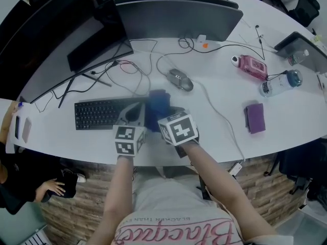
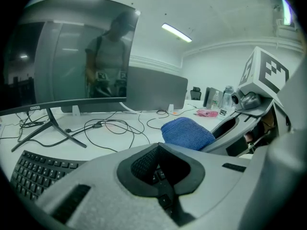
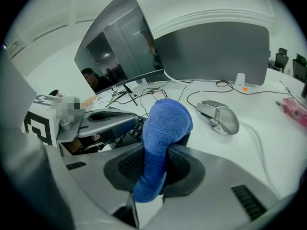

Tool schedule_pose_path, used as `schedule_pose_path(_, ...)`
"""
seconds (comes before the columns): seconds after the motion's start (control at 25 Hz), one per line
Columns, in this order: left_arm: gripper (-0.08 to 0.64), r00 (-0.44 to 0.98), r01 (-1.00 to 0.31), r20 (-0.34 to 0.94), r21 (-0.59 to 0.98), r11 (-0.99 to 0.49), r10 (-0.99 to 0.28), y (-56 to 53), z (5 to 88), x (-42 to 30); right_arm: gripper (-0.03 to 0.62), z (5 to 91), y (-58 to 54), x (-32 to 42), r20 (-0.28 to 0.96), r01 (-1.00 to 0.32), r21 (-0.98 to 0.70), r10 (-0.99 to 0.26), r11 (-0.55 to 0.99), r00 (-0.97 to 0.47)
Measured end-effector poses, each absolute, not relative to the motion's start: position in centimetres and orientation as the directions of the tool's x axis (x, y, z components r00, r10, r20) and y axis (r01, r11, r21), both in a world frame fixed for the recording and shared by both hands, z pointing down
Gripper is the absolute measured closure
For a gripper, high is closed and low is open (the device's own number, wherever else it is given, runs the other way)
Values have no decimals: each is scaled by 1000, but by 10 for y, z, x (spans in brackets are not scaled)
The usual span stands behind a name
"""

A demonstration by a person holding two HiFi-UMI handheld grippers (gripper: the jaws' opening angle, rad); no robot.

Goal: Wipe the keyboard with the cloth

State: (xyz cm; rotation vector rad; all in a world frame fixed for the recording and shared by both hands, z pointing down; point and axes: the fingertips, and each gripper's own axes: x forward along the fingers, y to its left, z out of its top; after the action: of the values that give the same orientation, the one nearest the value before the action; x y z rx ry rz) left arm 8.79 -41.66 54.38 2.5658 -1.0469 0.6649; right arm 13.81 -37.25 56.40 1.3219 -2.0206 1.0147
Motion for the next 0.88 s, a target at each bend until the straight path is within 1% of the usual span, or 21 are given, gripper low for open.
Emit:
schedule_pose_path(0.36, 555, 632, -711, 507, 79, -698, -586, -405, 538, 111, 505, 564, -357, 176, 758, -936, -285, -549, 207, -353)
schedule_pose_path(0.56, 555, 630, -713, 497, 68, -698, -596, -397, 533, 118, 505, 564, -345, 200, 769, -953, -236, -563, 191, -303)
schedule_pose_path(0.88, 555, 632, -716, 462, 40, -697, -623, -383, 513, 121, 505, 552, -323, 235, 748, -970, -210, -619, 119, -238)
